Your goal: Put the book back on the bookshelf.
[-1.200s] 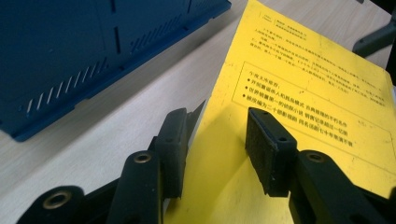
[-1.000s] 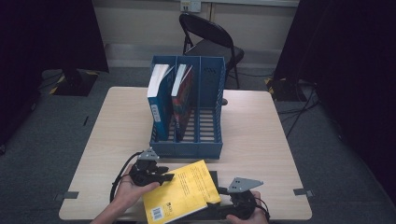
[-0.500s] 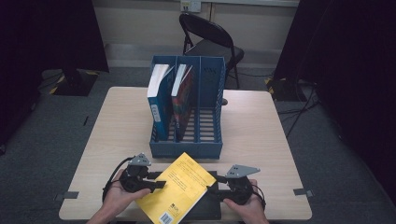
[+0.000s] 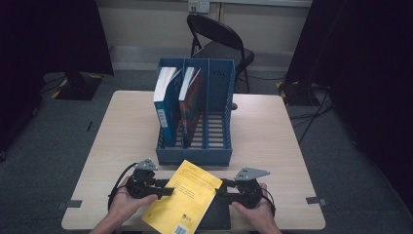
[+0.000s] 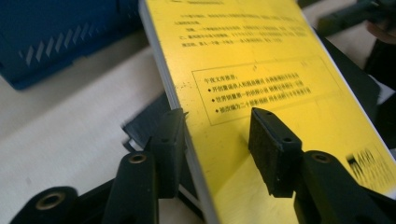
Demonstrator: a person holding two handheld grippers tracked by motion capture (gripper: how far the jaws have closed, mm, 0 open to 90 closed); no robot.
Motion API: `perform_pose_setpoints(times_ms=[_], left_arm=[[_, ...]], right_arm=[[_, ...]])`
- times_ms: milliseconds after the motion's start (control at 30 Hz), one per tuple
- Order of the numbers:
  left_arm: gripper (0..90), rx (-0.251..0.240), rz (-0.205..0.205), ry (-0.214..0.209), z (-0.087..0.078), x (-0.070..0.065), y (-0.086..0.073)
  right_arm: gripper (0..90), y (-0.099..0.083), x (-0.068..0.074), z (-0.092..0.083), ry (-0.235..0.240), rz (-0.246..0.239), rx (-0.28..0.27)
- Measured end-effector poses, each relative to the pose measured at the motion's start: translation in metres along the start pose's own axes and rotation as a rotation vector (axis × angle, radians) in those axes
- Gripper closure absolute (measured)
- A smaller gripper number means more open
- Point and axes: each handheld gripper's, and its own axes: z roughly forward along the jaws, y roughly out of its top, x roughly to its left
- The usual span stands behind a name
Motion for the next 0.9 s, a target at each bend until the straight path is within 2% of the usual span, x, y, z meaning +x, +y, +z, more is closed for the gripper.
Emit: perform_pose_setpoints(times_ms=[133, 167, 233, 367, 567, 667, 767, 900], left_arm=[[58.1, -0.006, 0.006, -0.027, -0.005, -0.005, -0.011], [57.9, -0.013, 0.005, -0.02, -0.006, -0.005, -0.012], [55.7, -0.02, -0.026, -0.014, -0.005, -0.002, -0.012], [48.4, -0.03, -0.031, 0.009, 0.001, -0.002, -0.007], [43.1, -0.039, -0.05, 0.038, 0.0, 0.002, -0.006], [43.2, -0.047, -0.055, 0.038, 0.0, 0.004, -0.007], [45.2, -0.048, -0.053, 0.027, 0.0, 0.005, -0.006], [42.2, -0.055, -0.069, 0.055, -0.002, 0.008, -0.007]], right_arm=[[55.0, 0.006, -0.002, 0.005, -0.047, -0.003, -0.001], [55.3, 0.008, -0.002, 0.007, -0.051, -0.004, -0.002], [55.7, 0.011, -0.002, 0.011, -0.062, -0.002, -0.005], [55.8, 0.014, -0.002, 0.015, -0.067, -0.006, -0.009], [55.5, 0.009, 0.006, 0.01, -0.024, -0.014, 0.003], [55.8, 0.009, 0.009, 0.01, -0.023, -0.016, 0.001], [55.8, 0.012, 0.008, 0.015, -0.018, -0.018, 0.003], [55.6, 0.019, 0.007, 0.024, -0.013, -0.024, 0.005]])
